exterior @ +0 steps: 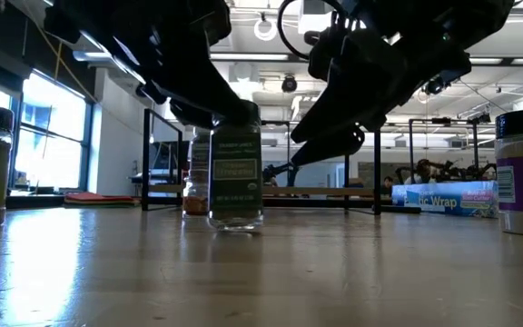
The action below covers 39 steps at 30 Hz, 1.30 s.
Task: Shelf spices
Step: Put the top green seasoning bottle on the shelf
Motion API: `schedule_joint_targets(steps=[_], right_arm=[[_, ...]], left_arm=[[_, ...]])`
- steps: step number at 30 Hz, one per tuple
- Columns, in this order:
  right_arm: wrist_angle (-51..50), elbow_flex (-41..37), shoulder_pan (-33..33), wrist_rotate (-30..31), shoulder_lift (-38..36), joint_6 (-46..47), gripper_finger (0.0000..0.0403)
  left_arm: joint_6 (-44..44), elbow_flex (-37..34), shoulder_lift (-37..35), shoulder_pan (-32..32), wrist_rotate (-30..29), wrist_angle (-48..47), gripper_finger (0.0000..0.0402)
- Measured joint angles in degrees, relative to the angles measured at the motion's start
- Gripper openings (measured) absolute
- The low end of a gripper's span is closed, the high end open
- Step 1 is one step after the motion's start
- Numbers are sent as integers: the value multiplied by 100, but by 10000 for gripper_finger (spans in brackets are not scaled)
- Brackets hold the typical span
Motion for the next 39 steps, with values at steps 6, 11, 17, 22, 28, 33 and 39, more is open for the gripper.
schedule_joint_targets(steps=[6,11,17,22,28,33,39], right_arm=[[1,0,2,-9,0,0,321],[131,0,-2,119,0,262,321],[140,0,-24,187,4,452,321],[127,0,-22,172,4,452,321],[131,0,-22,172,4,453,321],[172,0,-22,172,4,409,321],[390,0,-63,-46,4,780,321]], left_arm=[[745,-22,-32,71,-391,53,210],[1049,-22,-47,185,-325,208,216],[1087,-17,-285,255,29,206,258],[1150,-20,-794,226,80,181,283],[1162,-20,-1821,110,-136,169,285],[1088,-20,-2730,-230,-821,-331,285],[399,-18,-3453,-891,-1933,-1618,286]])
